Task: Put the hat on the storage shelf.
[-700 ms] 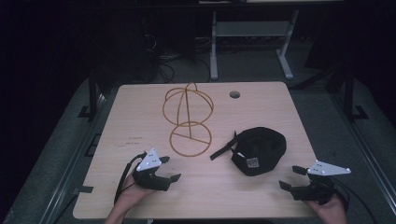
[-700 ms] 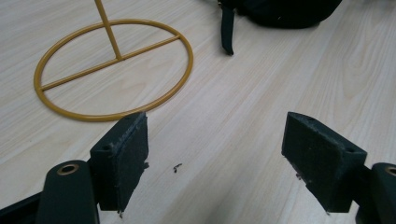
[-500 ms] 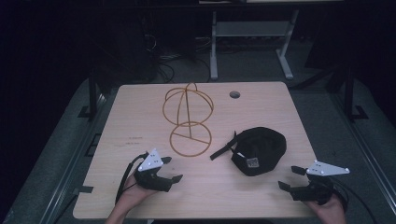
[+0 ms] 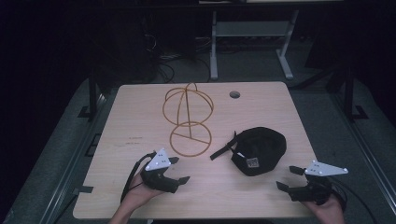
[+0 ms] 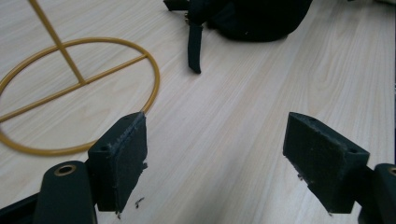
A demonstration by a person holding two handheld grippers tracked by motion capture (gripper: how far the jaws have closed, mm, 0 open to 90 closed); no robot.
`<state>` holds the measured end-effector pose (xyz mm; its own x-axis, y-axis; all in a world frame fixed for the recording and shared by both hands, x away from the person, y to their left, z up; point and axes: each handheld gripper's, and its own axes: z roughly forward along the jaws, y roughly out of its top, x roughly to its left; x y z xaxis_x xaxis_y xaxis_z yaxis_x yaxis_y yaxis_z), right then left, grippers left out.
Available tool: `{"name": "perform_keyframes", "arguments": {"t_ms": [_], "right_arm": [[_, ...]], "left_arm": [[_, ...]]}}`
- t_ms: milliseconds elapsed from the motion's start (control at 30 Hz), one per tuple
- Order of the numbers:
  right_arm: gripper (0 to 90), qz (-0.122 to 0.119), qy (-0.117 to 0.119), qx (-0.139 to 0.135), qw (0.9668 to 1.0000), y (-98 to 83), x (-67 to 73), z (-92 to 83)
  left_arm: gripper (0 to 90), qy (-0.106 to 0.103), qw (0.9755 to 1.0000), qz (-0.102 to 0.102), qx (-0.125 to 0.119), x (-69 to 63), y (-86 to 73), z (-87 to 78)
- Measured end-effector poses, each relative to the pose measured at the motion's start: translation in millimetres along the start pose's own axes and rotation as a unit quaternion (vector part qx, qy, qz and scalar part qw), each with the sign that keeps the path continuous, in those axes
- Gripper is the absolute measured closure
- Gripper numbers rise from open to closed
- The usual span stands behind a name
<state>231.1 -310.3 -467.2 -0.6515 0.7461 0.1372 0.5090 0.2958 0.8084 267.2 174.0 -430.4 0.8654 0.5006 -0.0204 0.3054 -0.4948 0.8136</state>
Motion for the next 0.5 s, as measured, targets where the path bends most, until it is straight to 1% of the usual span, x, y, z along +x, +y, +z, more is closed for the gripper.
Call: {"name": "perform_keyframes", "arguments": {"t_ms": [133,167,300,400,500], "right_arm": [[14.5,0.003,0.000,-0.004,1.0000,0.2,-0.6,-0.9],[14.5,0.005,0.001,-0.004,1.0000,0.4,-0.5,-1.1],[14.5,0.004,0.002,-0.004,1.0000,0.4,0.2,-1.0],[14.5,0.003,0.002,-0.005,1.0000,0.2,0.1,-1.4],[14.5,0.005,0.004,-0.008,1.0000,0.5,-0.3,-1.8]], "left_arm": [[21.1,-0.008,1.0000,0.002,-0.004,-2.8,6.6,1.6],[21.0,-0.011,0.9999,0.000,-0.005,-3.8,8.5,2.4],[20.9,-0.011,0.9999,0.007,0.002,-6.2,15.0,4.9],[20.9,-0.015,0.9998,0.010,0.001,-8.5,20.6,6.3],[20.9,-0.022,0.9996,0.017,-0.002,-12.0,30.0,8.7]]}}
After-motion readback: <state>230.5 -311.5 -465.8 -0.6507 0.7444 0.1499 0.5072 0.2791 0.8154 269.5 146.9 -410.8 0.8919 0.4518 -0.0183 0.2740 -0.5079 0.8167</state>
